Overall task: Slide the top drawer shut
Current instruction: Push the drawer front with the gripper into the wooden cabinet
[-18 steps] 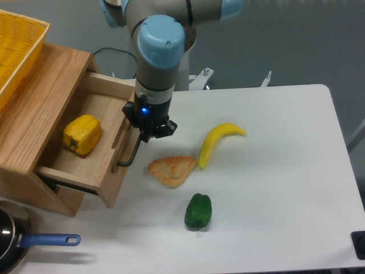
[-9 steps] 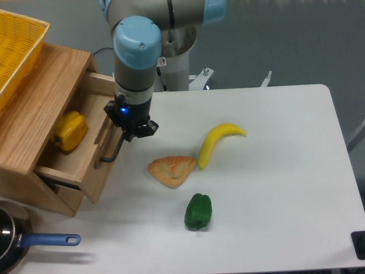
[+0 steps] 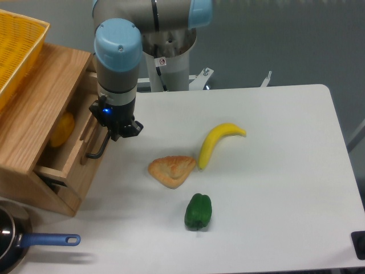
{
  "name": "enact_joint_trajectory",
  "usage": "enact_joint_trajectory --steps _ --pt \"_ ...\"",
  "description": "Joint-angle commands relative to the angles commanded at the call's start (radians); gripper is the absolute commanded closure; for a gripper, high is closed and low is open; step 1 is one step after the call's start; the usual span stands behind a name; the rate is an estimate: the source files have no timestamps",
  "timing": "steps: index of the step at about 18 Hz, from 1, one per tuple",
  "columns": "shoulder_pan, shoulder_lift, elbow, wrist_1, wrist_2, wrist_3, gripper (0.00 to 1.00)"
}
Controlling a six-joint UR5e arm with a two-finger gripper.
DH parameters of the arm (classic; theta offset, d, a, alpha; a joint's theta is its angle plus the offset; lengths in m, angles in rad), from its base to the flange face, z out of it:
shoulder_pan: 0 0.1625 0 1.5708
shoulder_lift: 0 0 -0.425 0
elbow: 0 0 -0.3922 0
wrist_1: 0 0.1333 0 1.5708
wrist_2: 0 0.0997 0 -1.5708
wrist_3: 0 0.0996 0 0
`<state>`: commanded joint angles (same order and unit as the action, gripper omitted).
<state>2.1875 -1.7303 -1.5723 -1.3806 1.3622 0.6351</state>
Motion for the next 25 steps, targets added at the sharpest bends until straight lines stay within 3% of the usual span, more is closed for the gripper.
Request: enact_joint_trajectory --steps 25 --pt "-0.100 0.009 0.003 0.002 -0.015 -0.043 1.00"
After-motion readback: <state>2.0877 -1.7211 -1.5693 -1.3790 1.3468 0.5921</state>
